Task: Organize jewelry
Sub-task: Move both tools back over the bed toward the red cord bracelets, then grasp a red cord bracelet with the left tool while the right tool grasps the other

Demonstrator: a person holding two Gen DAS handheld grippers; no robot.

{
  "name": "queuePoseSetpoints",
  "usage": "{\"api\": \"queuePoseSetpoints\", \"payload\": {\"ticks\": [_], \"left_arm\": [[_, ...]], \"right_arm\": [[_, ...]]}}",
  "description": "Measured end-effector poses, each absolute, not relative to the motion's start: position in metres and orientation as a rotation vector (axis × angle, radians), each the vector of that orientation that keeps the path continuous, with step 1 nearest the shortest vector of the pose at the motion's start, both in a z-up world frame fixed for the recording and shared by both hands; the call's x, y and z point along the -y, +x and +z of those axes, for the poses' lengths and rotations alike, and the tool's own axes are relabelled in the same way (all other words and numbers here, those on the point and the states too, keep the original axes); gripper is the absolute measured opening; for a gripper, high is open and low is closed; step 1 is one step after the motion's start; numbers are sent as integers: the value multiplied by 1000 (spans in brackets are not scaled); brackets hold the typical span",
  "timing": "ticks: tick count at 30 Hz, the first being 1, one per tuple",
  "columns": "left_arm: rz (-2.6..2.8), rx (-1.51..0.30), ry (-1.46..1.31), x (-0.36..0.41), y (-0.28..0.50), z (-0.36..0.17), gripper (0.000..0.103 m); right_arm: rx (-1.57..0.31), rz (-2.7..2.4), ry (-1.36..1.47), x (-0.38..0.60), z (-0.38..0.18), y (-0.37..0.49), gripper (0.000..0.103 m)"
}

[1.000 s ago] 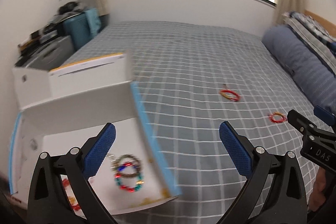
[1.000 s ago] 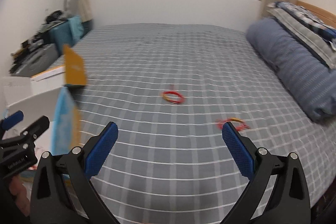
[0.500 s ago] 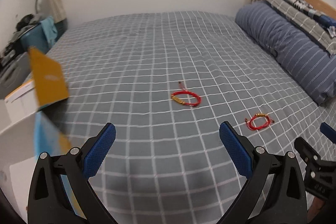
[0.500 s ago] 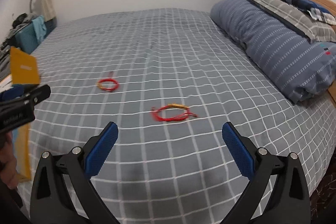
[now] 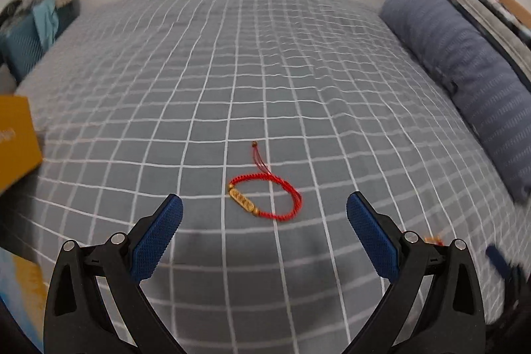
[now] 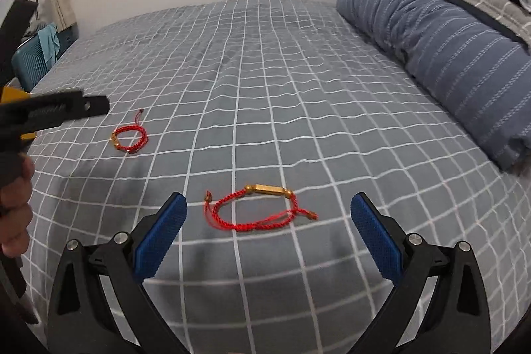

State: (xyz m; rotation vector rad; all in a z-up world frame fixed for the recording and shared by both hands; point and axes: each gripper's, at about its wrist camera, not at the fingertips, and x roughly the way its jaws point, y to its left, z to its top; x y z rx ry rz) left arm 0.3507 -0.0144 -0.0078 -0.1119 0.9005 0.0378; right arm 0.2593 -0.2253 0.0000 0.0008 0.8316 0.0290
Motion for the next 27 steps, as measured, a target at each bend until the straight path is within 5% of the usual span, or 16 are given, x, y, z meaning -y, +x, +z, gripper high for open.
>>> {"api": "queuePoseSetpoints", "payload": {"ticks": [16, 27], "left_arm": [[47, -951, -38, 26, 402, -70, 97], [56, -973, -50, 20, 406, -82, 94]], "right_arm": [[-819, -4, -14, 211, -46, 281, 94], [-826, -4, -65, 200, -55, 282, 56]]}}
